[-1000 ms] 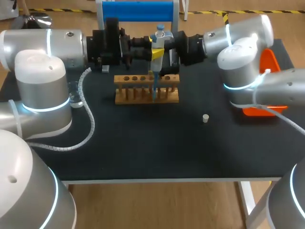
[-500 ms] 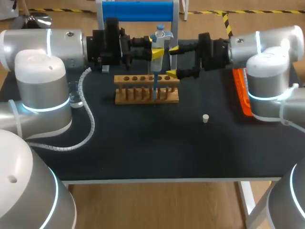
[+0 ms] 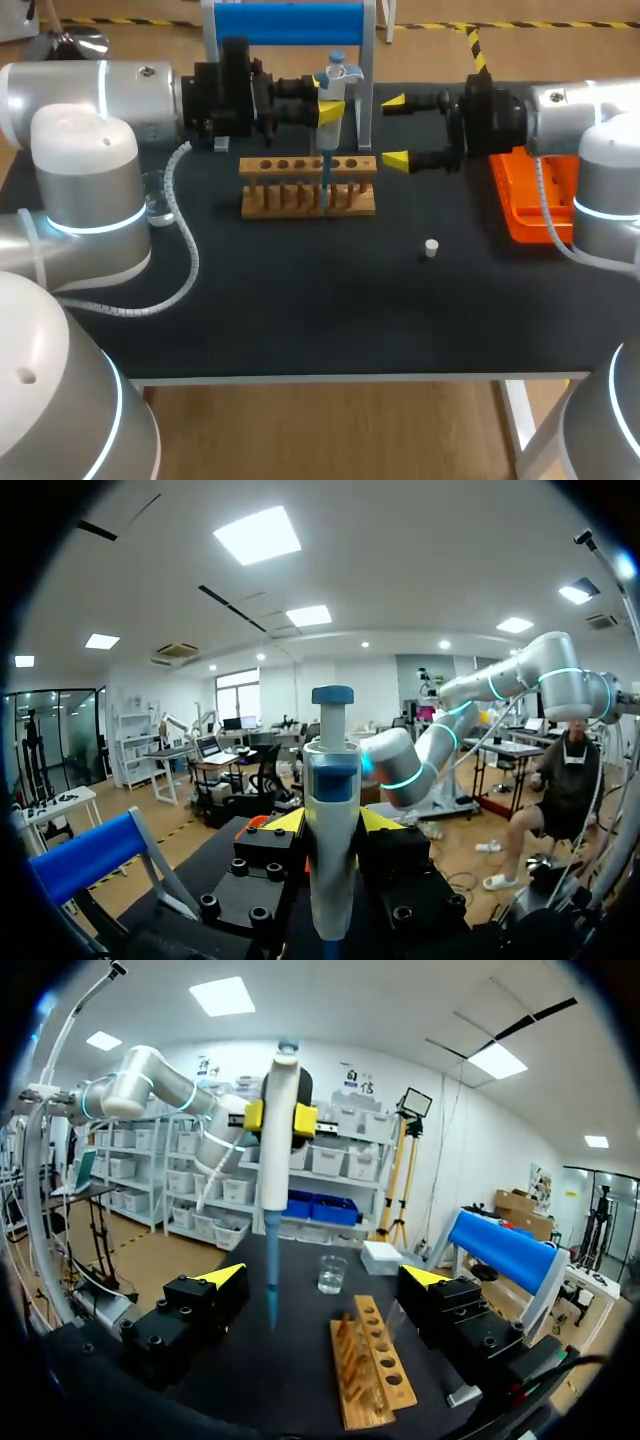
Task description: Invert the test tube, pick up the pipette, mount the tip to pipette, aspirate from beaker and dispense into the tube, eject the tip, return the pipette, and cap with the stopper.
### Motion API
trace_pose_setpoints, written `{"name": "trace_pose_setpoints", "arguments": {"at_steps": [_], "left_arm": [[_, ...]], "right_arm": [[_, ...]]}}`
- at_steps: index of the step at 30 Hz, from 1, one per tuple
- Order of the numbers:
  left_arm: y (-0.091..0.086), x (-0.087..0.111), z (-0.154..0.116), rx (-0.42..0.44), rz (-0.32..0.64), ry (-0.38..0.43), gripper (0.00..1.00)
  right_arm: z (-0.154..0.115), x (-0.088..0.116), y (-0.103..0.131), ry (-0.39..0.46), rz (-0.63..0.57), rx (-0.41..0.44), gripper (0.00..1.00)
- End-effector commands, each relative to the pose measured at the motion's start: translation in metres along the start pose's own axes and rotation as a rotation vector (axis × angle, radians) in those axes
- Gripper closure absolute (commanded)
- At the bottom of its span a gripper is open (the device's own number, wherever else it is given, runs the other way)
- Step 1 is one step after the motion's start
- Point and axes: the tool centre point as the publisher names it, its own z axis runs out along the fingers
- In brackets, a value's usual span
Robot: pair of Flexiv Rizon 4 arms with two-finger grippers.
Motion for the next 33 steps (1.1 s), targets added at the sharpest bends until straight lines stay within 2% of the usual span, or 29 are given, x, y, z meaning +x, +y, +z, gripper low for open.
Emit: {"name": "trace_pose_setpoints", "arguments": {"at_steps": [1,12,19,27,33], "left_arm": [[0.000,0.000,0.001,0.002,0.001,-0.002,1.00],[0.000,0.000,0.001,0.002,0.001,-0.002,1.00],[0.000,0.000,0.001,0.002,0.001,-0.002,1.00],[0.000,0.000,0.001,0.002,0.001,-0.002,1.00],[0.000,0.000,0.001,0.002,0.001,-0.002,1.00]], "right_arm": [[-0.003,0.005,0.008,0.020,0.005,-0.030,0.00],[0.013,0.025,0.032,0.078,0.059,-0.110,0.00],[0.028,0.038,0.042,0.082,0.074,-0.118,0.00],[0.048,0.042,0.054,0.086,0.108,-0.124,0.00],[0.063,0.038,0.059,0.080,0.129,-0.133,0.00]]}}
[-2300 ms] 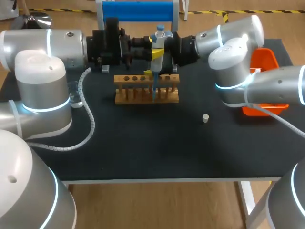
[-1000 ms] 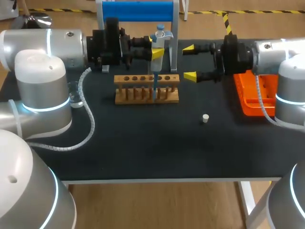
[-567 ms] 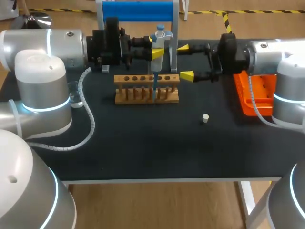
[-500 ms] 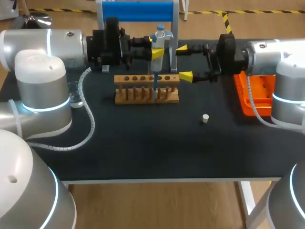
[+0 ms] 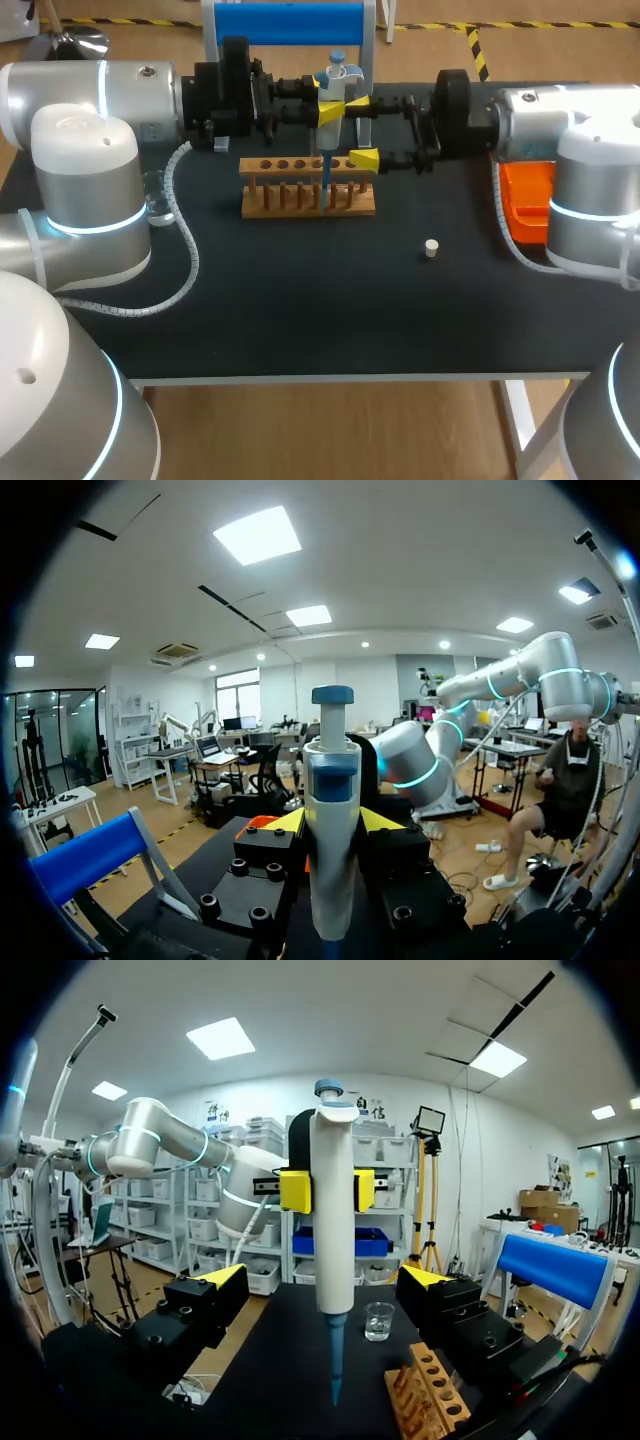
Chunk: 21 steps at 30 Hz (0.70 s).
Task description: Invert the test tube, pick up the pipette, mount the tip to pipette, aspirate from beaker and dispense into the tube, eject the tip, return the pipette, and cap with the stopper.
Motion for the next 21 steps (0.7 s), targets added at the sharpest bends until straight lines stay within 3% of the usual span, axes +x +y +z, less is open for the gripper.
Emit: {"name": "trace_pose_setpoints", "arguments": {"at_steps": [1,21], "left_arm": [[0.000,0.000,0.001,0.002,0.001,-0.002,1.00],[0.000,0.000,0.001,0.002,0.001,-0.002,1.00]], "right_arm": [[0.014,-0.006,0.001,-0.009,0.005,-0.002,0.00],[0.039,-0.013,0.009,-0.021,0.015,-0.039,0.00]]}}
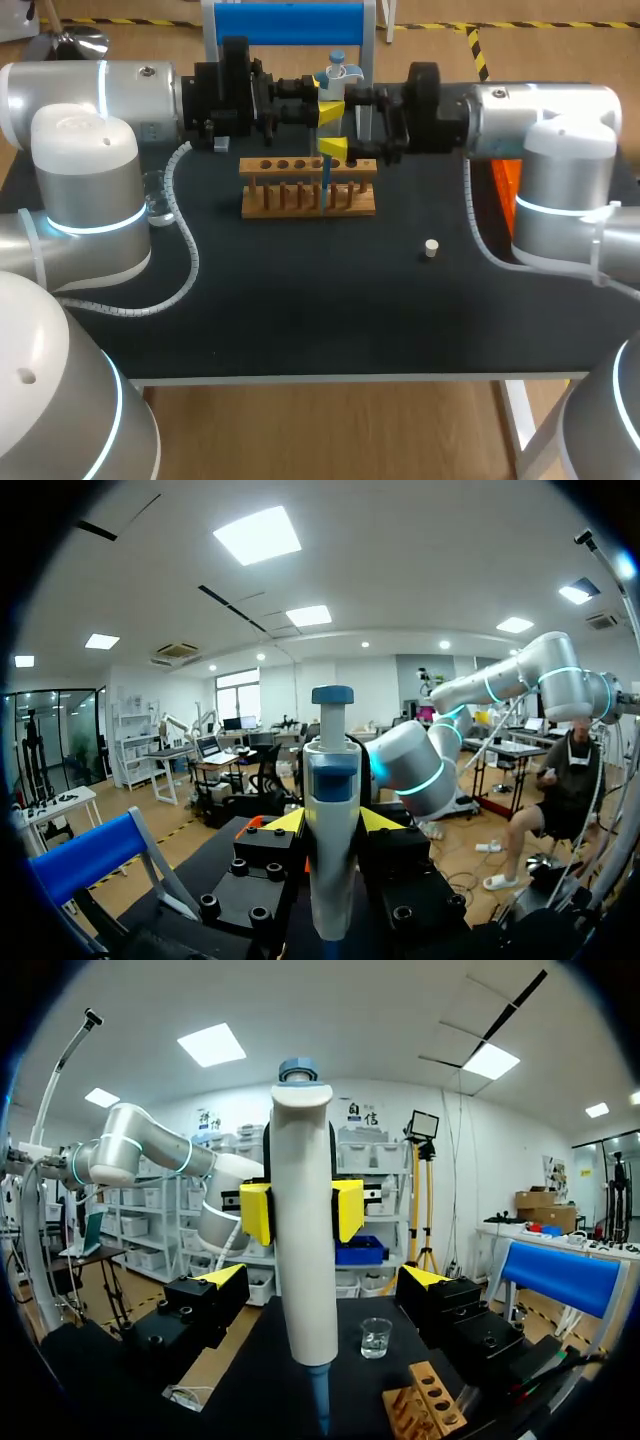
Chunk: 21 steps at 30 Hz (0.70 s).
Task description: Invert the test tube, pick up the pipette, mount the tip to pipette, aspirate from beaker and dispense into the tube, eject the tip, return the pipette, and cap with the stopper.
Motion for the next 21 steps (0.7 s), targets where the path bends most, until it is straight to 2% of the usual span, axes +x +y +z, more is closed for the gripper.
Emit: {"name": "trace_pose_setpoints", "arguments": {"at_steps": [1,5,6,7,9,10,11,13,14,20,21], "left_arm": [[0.0003,0.0000,0.0007,0.002,0.001,-0.002,1.00],[0.0003,0.0000,0.0007,0.002,0.001,-0.002,1.00],[0.0003,0.0000,0.0007,0.002,0.001,-0.002,1.00],[0.0003,0.0000,0.0007,0.002,0.001,-0.002,1.00],[0.0003,0.0000,0.0007,0.002,0.001,-0.002,1.00],[0.0003,0.0000,0.0007,0.002,0.001,-0.002,1.00],[0.0003,0.0000,0.0007,0.002,0.001,-0.002,1.00],[0.0003,0.0000,0.0007,0.002,0.001,-0.002,1.00],[0.0003,0.0000,0.0007,0.002,0.001,-0.002,1.00],[0.0003,0.0000,0.0007,0.002,0.001,-0.002,1.00],[0.0003,0.0000,0.0007,0.002,0.001,-0.002,1.00]], "right_arm": [[0.0032,-0.0015,-0.0004,0.000,0.000,-0.003,0.01],[0.0043,-0.0011,0.0009,-0.001,0.000,-0.007,0.09],[0.0043,-0.0008,0.0015,-0.002,0.000,-0.008,0.14],[0.0043,-0.0005,0.0022,-0.002,-0.001,-0.010,0.24],[0.0044,-0.0001,0.0033,-0.001,-0.004,-0.015,0.31],[0.0045,0.0003,0.0039,0.001,-0.005,-0.017,0.45],[0.0048,0.0006,0.0043,0.002,-0.007,-0.018,0.52],[0.0054,0.0010,0.0047,0.005,-0.007,-0.020,0.54],[0.0058,0.0014,0.0050,0.007,-0.008,-0.021,0.58],[0.0071,0.0027,0.0062,0.019,-0.009,-0.022,0.62],[0.0072,0.0027,0.0063,0.020,-0.010,-0.022,0.73]]}}
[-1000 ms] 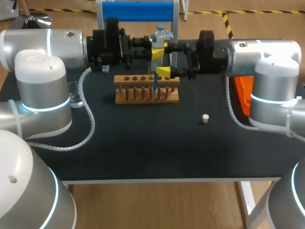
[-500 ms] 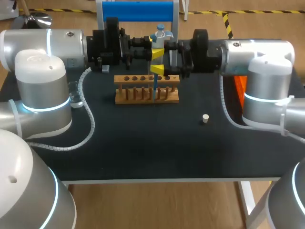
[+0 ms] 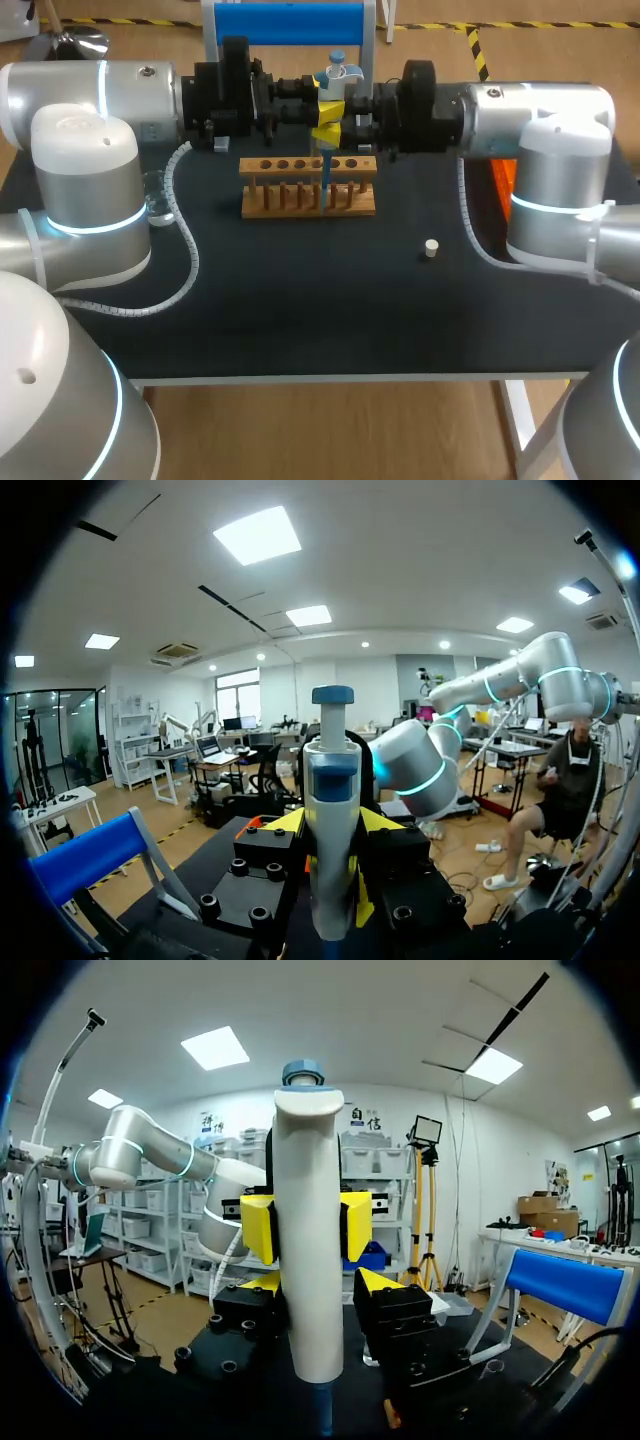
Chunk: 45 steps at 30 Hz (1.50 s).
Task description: Invert the test tube, pick up the pipette, mount the tip to pipette, aspirate from beaker and dispense into the tube, eject the tip, return the pipette, and cap with the stopper.
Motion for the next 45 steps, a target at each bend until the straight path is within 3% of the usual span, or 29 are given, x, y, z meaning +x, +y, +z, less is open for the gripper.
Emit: {"name": "trace_pose_setpoints", "arguments": {"at_steps": [1,2,8,9,19,39,45], "left_arm": [[0.000,0.000,0.001,0.002,0.001,-0.001,1.00],[0.000,0.000,0.001,0.002,0.001,-0.001,1.00],[0.000,0.000,0.001,0.002,0.001,-0.001,1.00],[0.000,0.000,0.001,0.002,0.001,-0.001,0.00],[0.000,0.000,0.001,0.002,0.001,-0.001,0.00],[0.000,0.000,0.001,0.002,0.001,-0.001,0.00],[0.000,0.000,0.001,0.002,0.001,-0.001,0.00]], "right_arm": [[0.000,-0.001,0.000,0.008,-0.002,-0.002,0.85],[0.000,-0.001,0.000,0.009,-0.002,-0.002,0.99],[-0.001,0.000,0.002,0.020,-0.008,-0.005,1.00],[-0.002,0.000,0.001,0.021,-0.009,-0.005,1.00],[-0.028,-0.007,0.002,0.017,-0.013,0.003,1.00],[-0.118,-0.037,0.016,0.026,-0.051,0.032,1.00],[-0.118,-0.037,0.016,0.026,-0.051,0.032,1.00]]}}
